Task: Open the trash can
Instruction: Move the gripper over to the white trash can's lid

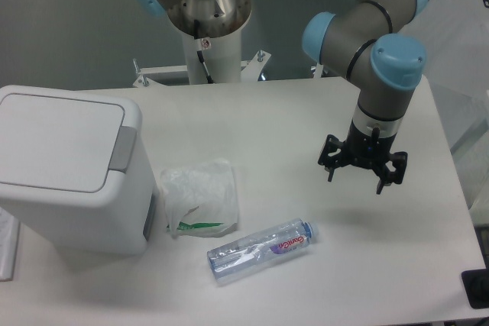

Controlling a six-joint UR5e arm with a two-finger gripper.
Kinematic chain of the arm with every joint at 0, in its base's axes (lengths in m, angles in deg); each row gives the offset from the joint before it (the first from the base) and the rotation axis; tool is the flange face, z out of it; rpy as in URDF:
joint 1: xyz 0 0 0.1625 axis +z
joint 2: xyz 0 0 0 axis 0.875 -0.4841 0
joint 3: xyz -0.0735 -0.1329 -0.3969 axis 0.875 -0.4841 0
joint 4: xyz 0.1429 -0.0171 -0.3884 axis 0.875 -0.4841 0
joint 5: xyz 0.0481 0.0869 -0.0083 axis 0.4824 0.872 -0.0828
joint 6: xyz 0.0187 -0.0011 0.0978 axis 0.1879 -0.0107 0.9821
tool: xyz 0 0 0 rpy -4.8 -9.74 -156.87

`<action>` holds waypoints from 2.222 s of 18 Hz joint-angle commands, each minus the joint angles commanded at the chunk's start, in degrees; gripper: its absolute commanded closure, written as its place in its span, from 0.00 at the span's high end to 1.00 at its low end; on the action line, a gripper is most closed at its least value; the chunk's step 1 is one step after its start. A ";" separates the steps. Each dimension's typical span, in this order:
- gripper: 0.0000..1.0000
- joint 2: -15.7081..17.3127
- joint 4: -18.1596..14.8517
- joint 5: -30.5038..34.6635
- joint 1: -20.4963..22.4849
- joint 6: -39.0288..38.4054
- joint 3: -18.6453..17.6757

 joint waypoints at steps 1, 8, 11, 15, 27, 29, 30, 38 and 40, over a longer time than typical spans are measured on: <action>1.00 0.00 -0.87 -0.26 0.00 -0.35 0.61; 1.00 0.17 -14.94 -7.72 -0.96 -17.10 11.33; 1.00 0.79 -15.21 -11.07 -3.85 -26.43 13.79; 1.00 3.95 -15.21 -13.27 -9.04 -35.58 14.51; 1.00 13.71 -12.93 -15.65 -20.12 -44.46 7.39; 1.00 13.71 -12.48 -15.30 -21.26 -46.66 7.12; 1.00 13.71 -12.13 -15.21 -21.44 -46.67 6.43; 1.00 13.97 -9.05 -15.03 -22.76 -46.58 3.08; 1.00 14.15 -9.14 -15.03 -22.76 -46.58 2.73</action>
